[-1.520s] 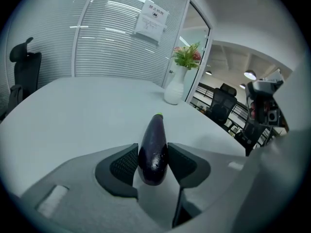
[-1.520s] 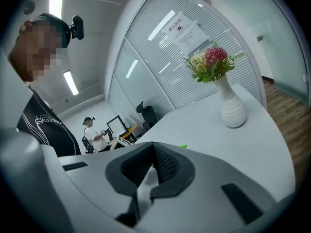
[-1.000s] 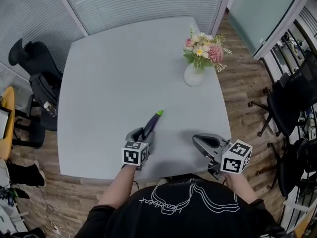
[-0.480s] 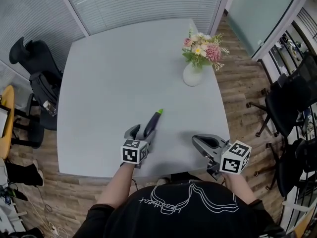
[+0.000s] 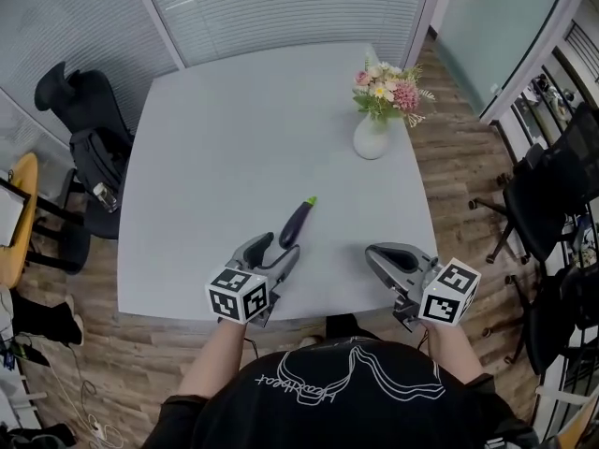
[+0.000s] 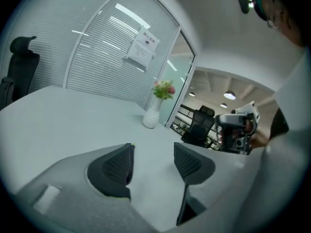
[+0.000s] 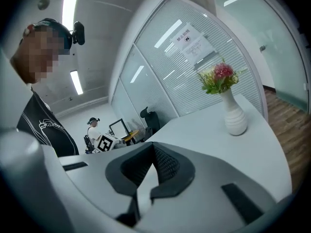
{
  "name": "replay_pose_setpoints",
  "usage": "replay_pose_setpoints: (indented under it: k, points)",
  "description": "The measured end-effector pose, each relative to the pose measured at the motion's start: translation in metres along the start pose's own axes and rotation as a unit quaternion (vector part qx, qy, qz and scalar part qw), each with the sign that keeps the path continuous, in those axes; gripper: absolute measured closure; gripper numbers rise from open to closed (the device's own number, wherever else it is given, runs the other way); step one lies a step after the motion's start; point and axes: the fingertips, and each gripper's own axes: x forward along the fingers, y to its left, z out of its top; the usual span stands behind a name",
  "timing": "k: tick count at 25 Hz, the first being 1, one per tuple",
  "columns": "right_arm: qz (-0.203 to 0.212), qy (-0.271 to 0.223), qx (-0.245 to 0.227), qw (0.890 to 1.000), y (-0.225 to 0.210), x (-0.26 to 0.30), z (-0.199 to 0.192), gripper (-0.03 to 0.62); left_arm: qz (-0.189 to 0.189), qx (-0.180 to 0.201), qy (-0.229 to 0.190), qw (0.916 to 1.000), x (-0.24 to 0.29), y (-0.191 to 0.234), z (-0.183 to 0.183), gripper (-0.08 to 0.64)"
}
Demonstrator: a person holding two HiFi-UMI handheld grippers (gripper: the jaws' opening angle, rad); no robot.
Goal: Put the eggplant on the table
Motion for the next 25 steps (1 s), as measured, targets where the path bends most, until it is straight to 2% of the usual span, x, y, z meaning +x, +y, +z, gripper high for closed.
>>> replay_pose_setpoints:
  k: [4,9,11,13,14,22,25]
  points:
    - [0.001,0.003,-0.053,0.999,0.023,0.0,0.01,0.583,-0.067,-0.015,-0.041,0.9968,-0.039,-0.046,0.032,0.28]
    - [0.041,-0.023,-0.06,0.997,0.063,-0.002,0.017,0.583,-0.145,-0.003,-0.077,0.9864,-0.088,-0.102,0.062,0.31]
    - [0.052,-0.028,-0.064,0.996,0.077,-0.003,0.016,0.583,-0.166,0.007,-0.086,0.9824,-0.105,-0.119,0.066,0.364]
    - [0.061,-0.031,-0.069,0.995,0.09,-0.004,0.015,0.583,-0.176,0.02,-0.093,0.9798,-0.12,-0.132,0.067,0.484]
    - [0.065,-0.032,-0.072,0.995,0.096,-0.005,0.014,0.583,-0.178,0.027,-0.096,0.9789,-0.125,-0.138,0.066,0.501]
    - [0.079,-0.034,-0.094,0.992,0.133,-0.009,0.008,0.584,-0.167,0.09,-0.09,0.9776,-0.145,-0.16,0.05,0.543]
    - [0.074,-0.033,-0.102,0.991,0.138,-0.012,0.006,0.584,-0.162,0.101,-0.086,0.9779,-0.145,-0.163,0.046,0.543]
